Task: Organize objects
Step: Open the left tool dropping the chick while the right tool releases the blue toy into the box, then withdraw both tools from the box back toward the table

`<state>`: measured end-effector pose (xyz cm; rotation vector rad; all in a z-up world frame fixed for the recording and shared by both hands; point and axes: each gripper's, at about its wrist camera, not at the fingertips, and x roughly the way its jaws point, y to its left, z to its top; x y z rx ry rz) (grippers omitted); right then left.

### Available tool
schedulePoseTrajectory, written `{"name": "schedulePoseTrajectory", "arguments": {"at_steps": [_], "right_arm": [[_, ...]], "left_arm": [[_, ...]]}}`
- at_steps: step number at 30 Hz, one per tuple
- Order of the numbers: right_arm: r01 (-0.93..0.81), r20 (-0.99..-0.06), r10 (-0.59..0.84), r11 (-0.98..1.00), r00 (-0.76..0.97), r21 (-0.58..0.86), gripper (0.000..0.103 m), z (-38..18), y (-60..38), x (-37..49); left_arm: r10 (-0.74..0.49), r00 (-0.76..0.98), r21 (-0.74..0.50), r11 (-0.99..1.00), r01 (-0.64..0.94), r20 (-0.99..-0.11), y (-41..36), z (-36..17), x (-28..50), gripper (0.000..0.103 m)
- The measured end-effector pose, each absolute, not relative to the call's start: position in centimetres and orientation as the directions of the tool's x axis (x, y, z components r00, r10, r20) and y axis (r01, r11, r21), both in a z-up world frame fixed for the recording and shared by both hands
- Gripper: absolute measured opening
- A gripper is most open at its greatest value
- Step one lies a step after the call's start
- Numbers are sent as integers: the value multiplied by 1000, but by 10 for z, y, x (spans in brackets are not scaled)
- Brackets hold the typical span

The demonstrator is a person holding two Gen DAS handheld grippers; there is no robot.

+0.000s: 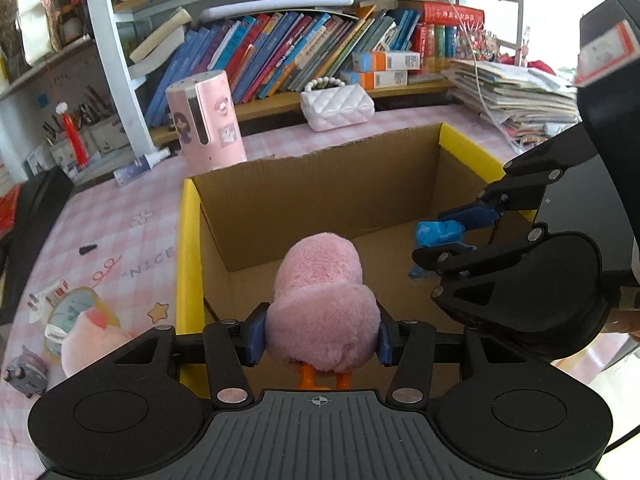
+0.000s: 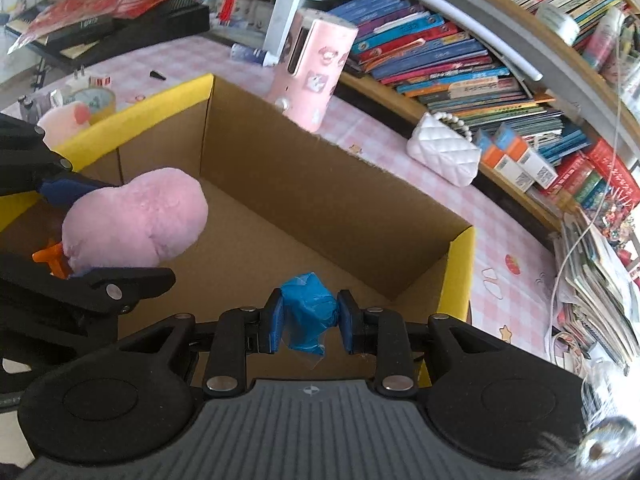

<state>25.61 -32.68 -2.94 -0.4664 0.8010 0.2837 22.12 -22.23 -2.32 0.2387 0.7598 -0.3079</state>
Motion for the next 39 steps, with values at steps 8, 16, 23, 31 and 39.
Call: {"name": "schedulePoseTrajectory", "arguments": {"at_steps": [8, 16, 23, 31, 39], "right_arm": [[-401, -765, 62, 877, 641, -264, 29, -33, -330, 262], [-339, -735, 74, 915, 673, -218, 38, -16, -341, 254], [-245, -666, 69, 954, 743, -174, 42, 16, -344, 220], [-47, -586, -20, 994, 810, -99, 50, 42, -343, 154], [69, -620, -76, 997, 781, -35, 50, 26, -316, 96]], "left_arm": [[-177, 708, 116, 931, 345, -683, -222, -21, 220, 52], [-209, 776, 123, 931, 345, -595, -213, 4, 198, 73], [-260, 816, 96, 929, 357, -517, -196, 30, 164, 78], [-290, 826, 61, 930, 362, -483, -156, 39, 120, 84], [-275, 791, 34, 937, 349, -547, -113, 18, 94, 84]]}}
